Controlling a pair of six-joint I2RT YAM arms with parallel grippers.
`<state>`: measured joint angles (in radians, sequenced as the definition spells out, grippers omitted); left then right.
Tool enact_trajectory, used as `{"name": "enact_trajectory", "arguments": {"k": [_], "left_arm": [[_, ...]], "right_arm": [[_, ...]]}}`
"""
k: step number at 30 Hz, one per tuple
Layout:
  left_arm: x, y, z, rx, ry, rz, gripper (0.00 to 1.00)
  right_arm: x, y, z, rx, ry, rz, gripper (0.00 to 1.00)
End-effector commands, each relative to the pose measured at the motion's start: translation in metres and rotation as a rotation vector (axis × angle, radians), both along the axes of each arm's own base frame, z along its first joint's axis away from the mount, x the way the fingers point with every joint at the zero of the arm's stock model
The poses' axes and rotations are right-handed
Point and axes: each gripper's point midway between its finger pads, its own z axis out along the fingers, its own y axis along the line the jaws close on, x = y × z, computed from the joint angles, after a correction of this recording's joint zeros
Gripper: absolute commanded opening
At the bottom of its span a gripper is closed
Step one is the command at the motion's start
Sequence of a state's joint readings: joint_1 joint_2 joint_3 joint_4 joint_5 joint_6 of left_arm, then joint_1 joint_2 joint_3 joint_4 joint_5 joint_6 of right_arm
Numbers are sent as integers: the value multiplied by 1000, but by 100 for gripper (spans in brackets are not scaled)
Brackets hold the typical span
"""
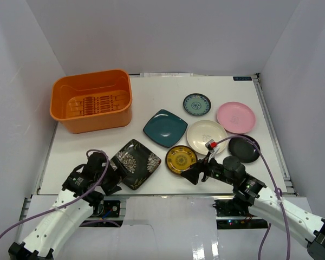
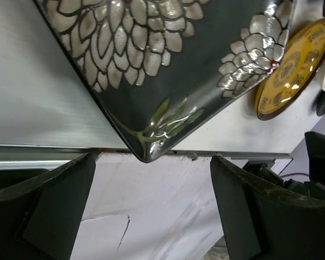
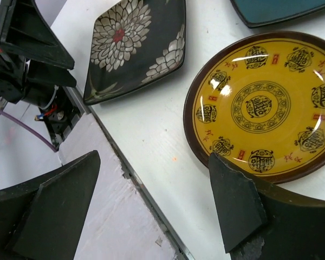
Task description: Place the plates into the plastic bin on the countertop
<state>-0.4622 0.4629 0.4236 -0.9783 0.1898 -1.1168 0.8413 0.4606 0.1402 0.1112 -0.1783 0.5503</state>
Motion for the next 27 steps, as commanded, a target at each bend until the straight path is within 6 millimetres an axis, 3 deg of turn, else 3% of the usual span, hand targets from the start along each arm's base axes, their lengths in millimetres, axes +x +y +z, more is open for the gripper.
{"name": "enact_trajectory", "arguments": {"k": [1, 5, 10, 11, 19, 23, 24, 26, 27], "left_arm": [[5, 0, -7, -33, 37, 108, 98], [7, -2, -23, -41, 43, 119, 97], [27, -1, -34, -59, -39, 178, 91], [26, 0, -44, -52, -27, 184, 90], [50, 13, -70, -4, -135, 266, 64], [56, 14, -72, -8, -182, 276, 38], [57, 14, -72, -10, -192, 275, 20], [59, 16, -70, 4, -215, 263, 0], [59, 19, -69, 23, -225, 265, 0]], "right_arm": [[-6, 10, 14, 52, -20, 60, 87], [-6, 18, 16, 92, -11, 79, 84], [-2, 31, 12, 94, 31, 66, 83], [-2, 34, 13, 97, 34, 69, 82], [-8, 51, 4, 59, 65, 105, 81], [-7, 51, 2, 57, 71, 88, 81], [-8, 52, 4, 57, 70, 90, 81], [-5, 51, 5, 46, 68, 74, 81], [-4, 51, 9, 47, 61, 69, 81]]}}
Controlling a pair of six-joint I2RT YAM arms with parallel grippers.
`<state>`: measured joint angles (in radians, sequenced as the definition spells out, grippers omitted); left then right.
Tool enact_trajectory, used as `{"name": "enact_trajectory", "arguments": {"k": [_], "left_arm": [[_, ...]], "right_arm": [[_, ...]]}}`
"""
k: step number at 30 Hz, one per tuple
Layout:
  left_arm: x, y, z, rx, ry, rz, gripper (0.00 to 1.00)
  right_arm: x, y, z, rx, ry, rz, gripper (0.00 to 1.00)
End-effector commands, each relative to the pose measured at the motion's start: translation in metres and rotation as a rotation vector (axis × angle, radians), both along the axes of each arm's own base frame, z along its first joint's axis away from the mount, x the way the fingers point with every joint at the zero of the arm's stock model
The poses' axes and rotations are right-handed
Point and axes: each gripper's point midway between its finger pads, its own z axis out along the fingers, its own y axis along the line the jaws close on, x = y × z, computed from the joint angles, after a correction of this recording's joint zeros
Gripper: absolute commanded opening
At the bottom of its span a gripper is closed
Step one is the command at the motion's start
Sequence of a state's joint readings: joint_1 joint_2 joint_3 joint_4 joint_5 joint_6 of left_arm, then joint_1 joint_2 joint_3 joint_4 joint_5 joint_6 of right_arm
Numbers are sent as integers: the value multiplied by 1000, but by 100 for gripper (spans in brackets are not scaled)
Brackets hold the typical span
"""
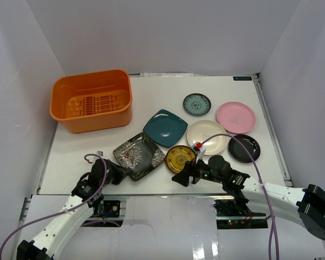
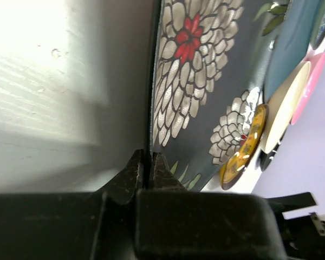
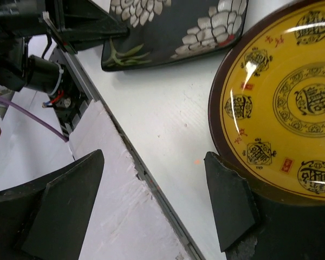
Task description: Place the plates into the plastic bin on the countertop
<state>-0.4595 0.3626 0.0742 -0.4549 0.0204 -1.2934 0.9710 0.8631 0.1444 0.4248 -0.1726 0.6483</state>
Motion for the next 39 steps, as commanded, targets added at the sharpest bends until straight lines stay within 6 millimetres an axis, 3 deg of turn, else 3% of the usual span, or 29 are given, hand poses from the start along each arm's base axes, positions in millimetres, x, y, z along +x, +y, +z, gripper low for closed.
{"name": "enact_trajectory", "arguments": {"k": [1, 4, 7, 8, 9, 10, 12, 13, 14, 16, 17, 18, 19, 20, 22, 23, 24, 25, 26, 29, 31, 32, 33, 35, 36, 38, 39], "left_arm": [[-1, 22, -14, 132, 6, 35, 0], [3, 21, 3, 141, -45, 17, 0], [12, 13, 40, 115, -153, -26, 0], [17, 9, 67, 97, -221, -37, 0], [18, 8, 82, 92, -261, -47, 0], [20, 7, 117, 77, -352, -60, 0], [20, 6, 151, 79, -442, -86, 0], [20, 5, 166, 76, -472, -98, 0], [19, 3, 201, 52, -548, -105, 0], [22, -1, 223, 63, -586, -132, 0], [23, -2, 255, 47, -661, -128, 0], [26, -3, 269, 50, -688, -130, 0], [29, -3, 282, 63, -721, -135, 0], [37, -7, 309, 57, -765, -132, 0], [52, -9, 330, 108, -813, -129, 0], [74, -15, 329, 146, -793, -129, 0], [84, -18, 344, 161, -813, -119, 0], [98, -18, 344, 202, -807, -108, 0], [124, -28, 333, 239, -770, -118, 0], [158, -27, 349, 284, -784, -77, 0], [189, -3, 350, 296, -755, -8, 0], [202, 18, 353, 253, -749, 19, 0], [214, 30, 343, 241, -711, 42, 0], [229, 70, 344, 257, -695, 130, 0], [233, 80, 340, 266, -678, 153, 0], [246, 118, 328, 315, -616, 245, 0], [248, 125, 324, 317, -605, 266, 0]], "right_arm": [[14, 11, 40, 78, -77, -35, 81], [28, 4, 44, 39, -93, -120, 86], [48, -15, 37, -35, -95, -272, 88], [52, -21, 38, -40, -94, -312, 91], [56, -27, 37, -54, -97, -346, 91], [64, -38, 34, -91, -101, -414, 92], [75, -52, 35, -112, -117, -504, 91], [78, -57, 34, -124, -120, -532, 89], [84, -63, 36, -121, -124, -567, 85], [90, -67, 40, -117, -118, -587, 67], [98, -74, 41, -114, -109, -619, 61], [99, -74, 42, -106, -94, -606, 46], [107, -81, 44, -99, -87, -638, 41], [110, -82, 47, -99, -88, -637, 38], [117, -87, 50, -106, -90, -653, 30], [118, -89, 53, -110, -90, -659, 29], [121, -93, 54, -120, -98, -674, 28], [125, -98, 57, -118, -107, -700, 28], [124, -105, 49, -151, -92, -712, 27], [125, -117, 37, -189, -70, -734, 27], [123, -124, 30, -206, -54, -746, 27], [121, -126, 26, -208, -49, -746, 27], [120, -128, 22, -214, -43, -748, 27], [121, -135, 21, -223, -50, -770, 27], [121, -142, 18, -252, -50, -797, 30], [124, -153, 21, -276, -65, -841, 34], [126, -159, 22, -286, -73, -865, 40]]}}
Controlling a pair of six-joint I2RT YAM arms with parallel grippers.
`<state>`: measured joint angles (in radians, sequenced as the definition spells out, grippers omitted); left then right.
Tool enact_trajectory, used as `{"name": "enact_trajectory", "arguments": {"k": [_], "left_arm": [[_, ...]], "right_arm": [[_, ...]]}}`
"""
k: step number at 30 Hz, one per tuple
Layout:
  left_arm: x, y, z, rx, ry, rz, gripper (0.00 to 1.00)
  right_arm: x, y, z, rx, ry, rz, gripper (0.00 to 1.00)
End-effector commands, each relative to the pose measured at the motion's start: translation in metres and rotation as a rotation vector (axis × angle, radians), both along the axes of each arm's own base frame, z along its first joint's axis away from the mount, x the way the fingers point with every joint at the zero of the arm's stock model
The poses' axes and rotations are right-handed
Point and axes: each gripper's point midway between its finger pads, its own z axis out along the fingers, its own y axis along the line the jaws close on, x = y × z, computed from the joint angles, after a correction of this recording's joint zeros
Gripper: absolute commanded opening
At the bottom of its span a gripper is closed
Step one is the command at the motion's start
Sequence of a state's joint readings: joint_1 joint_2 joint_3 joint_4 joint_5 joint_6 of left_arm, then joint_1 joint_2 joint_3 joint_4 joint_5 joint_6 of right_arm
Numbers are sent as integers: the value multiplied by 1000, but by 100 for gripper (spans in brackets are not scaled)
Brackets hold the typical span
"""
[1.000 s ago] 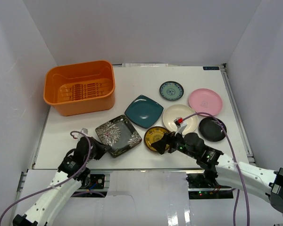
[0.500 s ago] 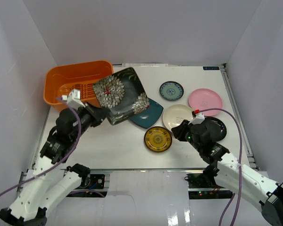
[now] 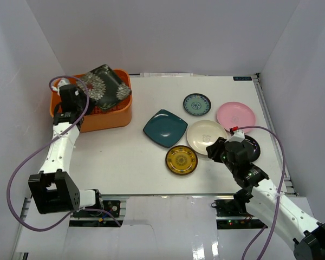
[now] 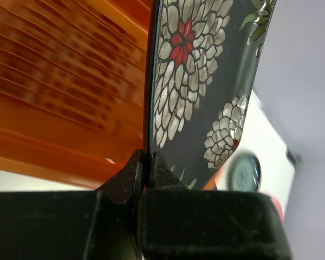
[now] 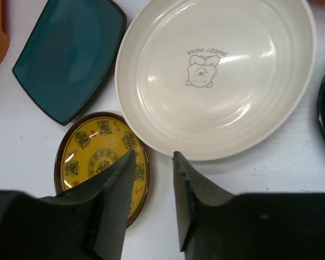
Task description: Place the plates into the plastic bin on the countertop
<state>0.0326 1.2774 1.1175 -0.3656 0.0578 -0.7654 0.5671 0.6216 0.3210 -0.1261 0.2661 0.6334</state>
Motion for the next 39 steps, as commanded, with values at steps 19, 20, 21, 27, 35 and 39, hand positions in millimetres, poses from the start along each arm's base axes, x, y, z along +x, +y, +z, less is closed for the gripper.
{"name": "enact_trajectory", "arguments": {"k": [19, 20, 21, 27, 35, 39], "left_arm": [[72, 93, -30, -15, 105, 123, 0], [72, 92, -38, -7, 140, 101, 0], [74, 90, -42, -14, 158, 83, 0], [77, 87, -72, -36, 246, 58, 47], [67, 64, -34, -107, 124, -15, 89], [41, 43, 19, -133, -30, -77, 96]], "right_arm": [[14, -38, -9, -141, 29, -136, 78], [14, -37, -9, -138, 30, -135, 79], [16, -36, -6, -136, 25, -135, 79], [23, -39, -16, -168, 60, -167, 81], [36, -50, -36, -171, 104, -263, 80], [48, -48, -44, -100, 122, -300, 78]]}}
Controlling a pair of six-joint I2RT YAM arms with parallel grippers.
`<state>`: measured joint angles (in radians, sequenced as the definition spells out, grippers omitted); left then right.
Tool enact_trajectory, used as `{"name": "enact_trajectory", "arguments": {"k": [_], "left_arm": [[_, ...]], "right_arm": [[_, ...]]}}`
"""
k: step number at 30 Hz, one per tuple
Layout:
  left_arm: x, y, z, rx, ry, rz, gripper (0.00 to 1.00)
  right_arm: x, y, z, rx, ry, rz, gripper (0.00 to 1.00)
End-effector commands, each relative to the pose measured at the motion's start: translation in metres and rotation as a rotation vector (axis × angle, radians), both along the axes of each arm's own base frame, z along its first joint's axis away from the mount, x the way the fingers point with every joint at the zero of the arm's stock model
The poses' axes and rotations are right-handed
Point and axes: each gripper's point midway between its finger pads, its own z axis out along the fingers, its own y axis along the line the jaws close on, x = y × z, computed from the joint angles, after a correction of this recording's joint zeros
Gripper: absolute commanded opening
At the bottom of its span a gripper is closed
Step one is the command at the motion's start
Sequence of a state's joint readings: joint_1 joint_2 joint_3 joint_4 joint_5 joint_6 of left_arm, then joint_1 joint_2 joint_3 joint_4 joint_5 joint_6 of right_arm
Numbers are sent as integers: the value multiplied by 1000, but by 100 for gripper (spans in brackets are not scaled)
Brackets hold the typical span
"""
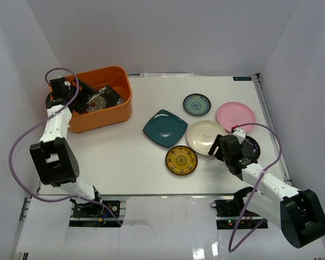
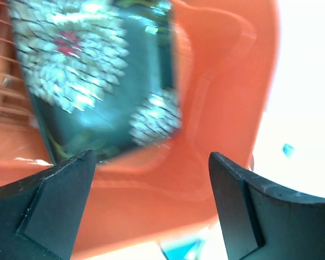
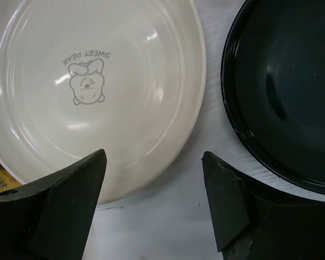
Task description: Place the plates into the plastic bin on the countertop
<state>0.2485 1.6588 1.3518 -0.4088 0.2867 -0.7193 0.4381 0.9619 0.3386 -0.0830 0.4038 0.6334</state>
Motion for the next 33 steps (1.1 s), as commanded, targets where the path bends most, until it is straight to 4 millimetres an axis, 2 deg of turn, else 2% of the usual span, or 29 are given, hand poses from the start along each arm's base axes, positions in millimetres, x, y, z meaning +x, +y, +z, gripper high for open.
{"name": "enact_trajectory", "arguments": {"k": [1, 4, 5, 6, 7, 8, 9, 10, 13, 14, 15, 17, 18, 21, 22, 23, 24, 25, 27, 29, 33], "left_arm": [[-26, -28, 88, -26, -247, -77, 96], [-56, -54, 125, -3, -363, -135, 98], [-63, -60, 132, 18, -388, -155, 98], [-80, -70, 143, 30, -429, -175, 98], [-90, -87, 146, 33, -446, -220, 98], [-100, -98, 147, 39, -460, -253, 98], [-109, -107, 146, 55, -473, -290, 97], [-126, -122, 141, 53, -478, -333, 96], [-158, -146, 121, 36, -464, -434, 92], [-164, -151, 114, 27, -455, -456, 91], [-173, -159, 110, 1, -451, -502, 90], [-185, -178, 90, -45, -405, -582, 86], [-195, -197, 86, -82, -386, -650, 85], [-200, -234, 64, -98, -319, -757, 84], [-210, -258, 57, -92, -299, -829, 84], [-207, -274, 46, -91, -257, -867, 84], [-207, -287, 44, -88, -262, -898, 85], [-218, -309, 41, -94, -257, -964, 85], [-213, -330, 31, -92, -251, -1000, 85], [-211, -343, 23, -73, -239, -1014, 84], [-196, -359, 4, -69, -229, -1007, 70]], "right_arm": [[28, 7, 18, 98, -96, -67, 77], [33, 9, 7, 133, -74, -87, 72], [31, 9, -1, 137, -51, -90, 67], [32, 10, -2, 155, -53, -99, 63], [32, 10, -4, 161, -48, -105, 52], [32, 10, -5, 167, -47, -108, 46], [31, 9, -3, 174, -55, -112, 40], [31, 8, -1, 179, -67, -126, 31], [31, 1, 19, 187, -131, -148, 17], [33, 0, 36, 201, -180, -150, 15], [32, -2, 44, 199, -198, -151, 13], [33, -1, 72, 219, -266, -129, 8], [34, 0, 86, 229, -298, -119, 8], [32, 10, 117, 268, -371, -44, 8], [29, 13, 120, 274, -363, -22, 8], [26, 20, 124, 293, -357, 13, 8], [26, 24, 128, 301, -362, 41, 8], [25, 29, 131, 313, -365, 68, 8], [23, 41, 137, 334, -356, 134, 8], [20, 51, 141, 356, -348, 190, 8], [16, 63, 146, 383, -350, 259, 8]]}}
